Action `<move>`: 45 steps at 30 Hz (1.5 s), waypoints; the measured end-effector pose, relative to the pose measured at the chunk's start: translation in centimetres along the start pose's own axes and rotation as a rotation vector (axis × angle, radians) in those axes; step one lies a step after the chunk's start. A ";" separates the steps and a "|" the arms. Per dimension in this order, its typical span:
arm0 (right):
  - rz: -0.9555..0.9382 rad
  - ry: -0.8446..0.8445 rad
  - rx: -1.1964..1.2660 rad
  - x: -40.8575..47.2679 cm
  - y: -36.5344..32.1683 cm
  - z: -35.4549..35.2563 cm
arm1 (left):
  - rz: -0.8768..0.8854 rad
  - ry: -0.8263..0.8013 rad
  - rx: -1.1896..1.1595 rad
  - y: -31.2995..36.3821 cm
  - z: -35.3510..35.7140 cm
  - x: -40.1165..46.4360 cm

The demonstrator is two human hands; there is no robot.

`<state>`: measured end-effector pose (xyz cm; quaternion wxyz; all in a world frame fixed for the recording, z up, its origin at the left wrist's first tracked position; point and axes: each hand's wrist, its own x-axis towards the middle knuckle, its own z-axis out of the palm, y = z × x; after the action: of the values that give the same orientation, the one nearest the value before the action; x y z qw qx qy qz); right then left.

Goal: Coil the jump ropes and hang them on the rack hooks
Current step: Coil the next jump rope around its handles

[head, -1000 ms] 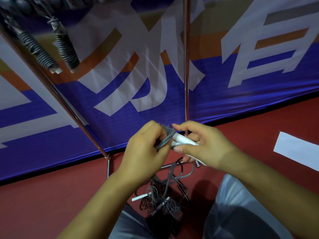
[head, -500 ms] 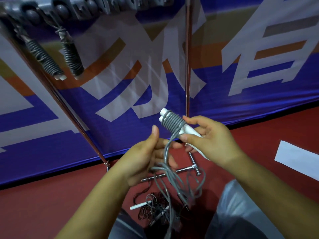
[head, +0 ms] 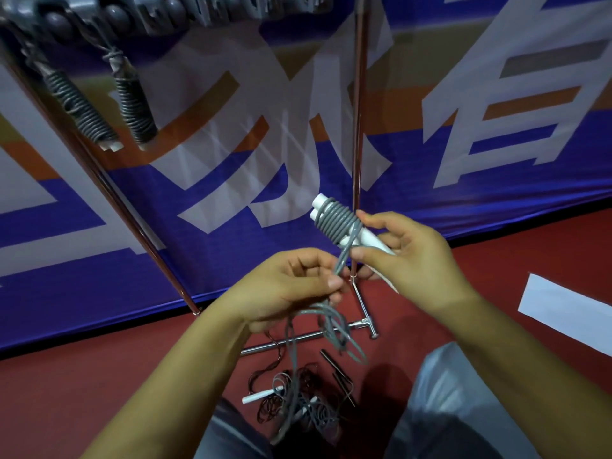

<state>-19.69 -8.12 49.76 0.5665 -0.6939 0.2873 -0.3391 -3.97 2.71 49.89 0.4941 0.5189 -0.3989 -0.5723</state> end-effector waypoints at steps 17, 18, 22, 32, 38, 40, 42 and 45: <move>0.010 0.230 0.220 4.0 -3.7 -2.5 | -0.412 0.566 0.759 -16.7 -6.8 4.8; -0.001 0.222 0.216 4.0 -4.1 -2.6 | -0.485 0.580 0.735 -18.2 -7.2 4.9; -0.001 0.140 0.176 3.6 -4.7 -2.2 | -0.531 0.491 0.755 -19.7 -6.7 5.7; -0.025 0.028 0.015 3.6 -3.7 -1.6 | 0.021 0.369 -0.023 -9.2 -5.5 5.5; -0.026 -0.030 -0.026 3.6 -4.1 -1.5 | 0.345 0.178 0.158 1.2 -1.6 4.1; -0.036 -0.043 -0.032 3.4 -4.5 -1.4 | 0.309 0.095 0.162 2.4 -0.4 4.3; -0.051 -0.046 -0.044 3.1 -5.0 -1.5 | 0.259 0.041 0.075 2.7 0.2 4.5; -0.050 -0.052 -0.064 2.6 -5.3 -1.8 | 0.154 -0.042 -0.080 2.6 0.4 4.4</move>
<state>-19.51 -10.22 55.62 0.5425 -0.7274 0.2658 -0.3256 -3.84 -2.14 51.58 0.5486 0.4543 -0.4247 -0.5588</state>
